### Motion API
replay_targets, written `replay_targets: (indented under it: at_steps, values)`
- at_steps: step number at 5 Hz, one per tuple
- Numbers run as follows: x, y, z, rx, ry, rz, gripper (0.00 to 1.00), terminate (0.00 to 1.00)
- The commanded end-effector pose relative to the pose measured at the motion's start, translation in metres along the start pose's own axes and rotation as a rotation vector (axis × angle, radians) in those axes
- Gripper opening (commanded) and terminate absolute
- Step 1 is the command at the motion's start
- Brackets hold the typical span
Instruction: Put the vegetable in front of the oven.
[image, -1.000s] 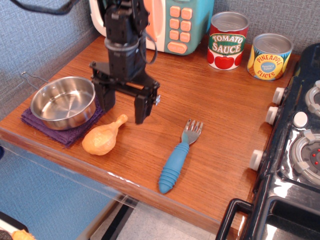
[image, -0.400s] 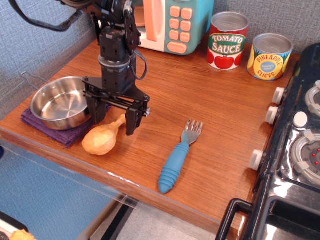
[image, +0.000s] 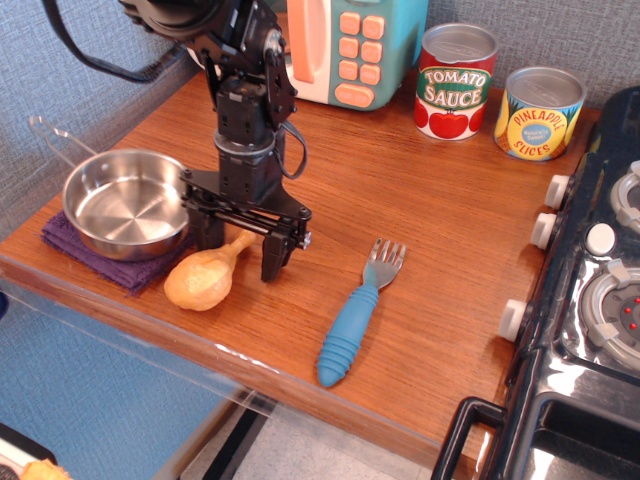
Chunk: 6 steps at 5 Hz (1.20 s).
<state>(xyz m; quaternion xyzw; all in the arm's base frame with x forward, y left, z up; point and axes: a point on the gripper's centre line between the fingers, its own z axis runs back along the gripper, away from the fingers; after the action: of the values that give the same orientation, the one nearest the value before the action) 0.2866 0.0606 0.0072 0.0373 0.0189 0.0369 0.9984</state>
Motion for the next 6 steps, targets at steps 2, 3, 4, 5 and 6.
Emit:
replay_targets:
  at_steps: [2,3,4,5,6]
  values:
    - [0.010,-0.016,-0.004,-0.005,-0.045,-0.011,0.00,0.00]
    - [0.007,-0.017,0.002,-0.019,-0.056,-0.015,0.00,0.00]
    - [0.005,-0.018,0.007,-0.031,-0.062,-0.025,0.00,0.00]
    - [0.007,-0.019,0.024,-0.073,-0.091,-0.032,0.00,0.00]
    - [0.021,-0.023,0.063,-0.160,-0.161,-0.022,0.00,0.00]
